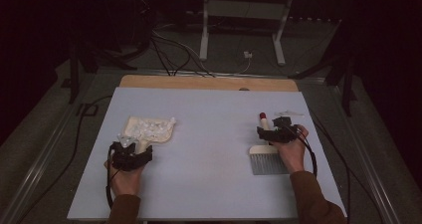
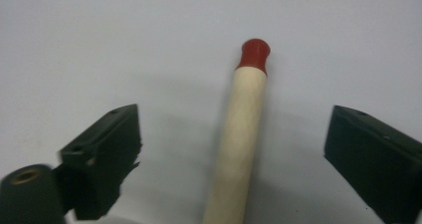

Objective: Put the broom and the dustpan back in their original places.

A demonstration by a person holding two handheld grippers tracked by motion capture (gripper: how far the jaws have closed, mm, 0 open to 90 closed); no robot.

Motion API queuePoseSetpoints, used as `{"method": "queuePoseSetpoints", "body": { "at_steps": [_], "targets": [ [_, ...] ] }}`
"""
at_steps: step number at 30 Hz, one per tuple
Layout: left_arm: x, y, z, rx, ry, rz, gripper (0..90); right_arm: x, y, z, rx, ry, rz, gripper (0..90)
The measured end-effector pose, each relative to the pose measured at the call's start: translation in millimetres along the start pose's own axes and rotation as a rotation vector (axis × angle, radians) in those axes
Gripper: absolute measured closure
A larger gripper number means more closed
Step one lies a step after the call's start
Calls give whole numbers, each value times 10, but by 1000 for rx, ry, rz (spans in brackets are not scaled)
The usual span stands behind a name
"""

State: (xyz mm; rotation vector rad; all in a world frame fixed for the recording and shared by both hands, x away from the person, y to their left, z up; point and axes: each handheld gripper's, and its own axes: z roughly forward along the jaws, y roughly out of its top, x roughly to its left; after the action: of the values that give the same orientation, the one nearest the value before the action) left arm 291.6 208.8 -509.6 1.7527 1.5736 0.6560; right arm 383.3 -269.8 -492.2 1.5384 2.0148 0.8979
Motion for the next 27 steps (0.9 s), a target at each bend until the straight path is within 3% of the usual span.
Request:
{"method": "queuePoseSetpoints", "body": {
  "at_steps": [9, 13, 15, 23, 27],
  "targets": [
    [21, 121, -245, -126, -85, 18, 105, 51, 18, -173, -63, 28, 5, 24],
    [15, 196, -360, -170, -133, 36, 14, 119, 2, -267, -112, 64, -7, 21],
    [4, 220, -420, -193, -148, 61, 4, 163, -16, -316, -140, 91, -4, 20],
    [-29, 236, -599, -284, -269, 120, 3, 385, -105, -501, -230, 203, -73, 15],
    [-51, 207, -664, -318, -300, 146, 3, 484, -179, -582, -274, 248, -100, 11]
  ]
}}
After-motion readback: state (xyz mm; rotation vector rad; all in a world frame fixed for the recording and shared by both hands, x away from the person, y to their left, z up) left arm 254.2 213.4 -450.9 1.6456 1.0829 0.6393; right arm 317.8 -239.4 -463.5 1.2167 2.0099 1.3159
